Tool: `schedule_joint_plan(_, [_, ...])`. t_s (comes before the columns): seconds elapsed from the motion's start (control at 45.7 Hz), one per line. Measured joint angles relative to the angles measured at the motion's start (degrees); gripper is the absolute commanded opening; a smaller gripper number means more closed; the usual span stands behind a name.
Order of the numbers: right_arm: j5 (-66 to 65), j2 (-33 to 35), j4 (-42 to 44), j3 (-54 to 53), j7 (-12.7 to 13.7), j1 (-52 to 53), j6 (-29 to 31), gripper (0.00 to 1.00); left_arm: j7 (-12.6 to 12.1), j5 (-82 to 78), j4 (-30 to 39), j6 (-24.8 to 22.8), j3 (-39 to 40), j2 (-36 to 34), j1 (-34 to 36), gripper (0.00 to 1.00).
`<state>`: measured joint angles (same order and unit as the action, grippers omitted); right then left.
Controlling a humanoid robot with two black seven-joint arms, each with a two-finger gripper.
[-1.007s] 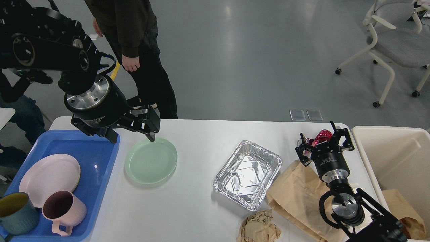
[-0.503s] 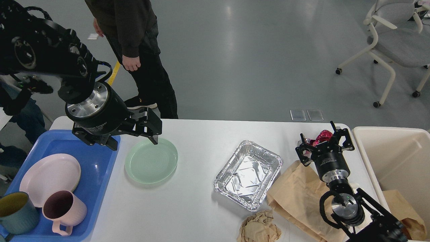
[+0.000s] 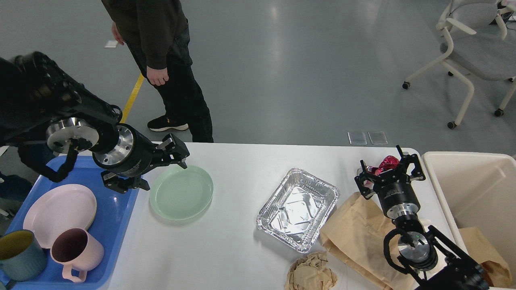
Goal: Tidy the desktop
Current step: 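Move the left gripper to the rim of the pale green plate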
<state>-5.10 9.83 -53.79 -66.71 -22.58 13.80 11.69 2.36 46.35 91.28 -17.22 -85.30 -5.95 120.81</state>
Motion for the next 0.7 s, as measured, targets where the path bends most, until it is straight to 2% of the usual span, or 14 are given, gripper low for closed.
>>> schedule_joint_plan(0.153, [0.00,0.00,0.00,0.00,0.00,0.00,0.00,1.00,-4.09,8.34,-4.59,10.01,3.79,-0.67,-9.16,0.90])
schedule_joint_plan(0.285, [0.00,-0.02,0.00,0.00,0.00,0.00,0.00,1.00,-5.66,12.68,-10.88,17.27,7.39,-1.70,-19.07,0.90])
schedule_joint_plan(0.394, [0.00,-0.01,0.00,0.00,0.00,0.00,0.00,1.00,-6.43,13.02,-16.33,18.83,11.73,-3.80,-27.05,0.90])
schedule_joint_plan(0.482, [0.00,0.00,0.00,0.00,0.00,0.00,0.00,1.00,-6.77,11.71,-23.41,19.18,17.27,-6.02,-34.93,0.90])
schedule_joint_plan(0.7, [0.00,0.00,0.00,0.00,0.00,0.00,0.00,1.00,-6.81,5.94,-30.24,19.32,22.36,-7.13,-42.20,0.88])
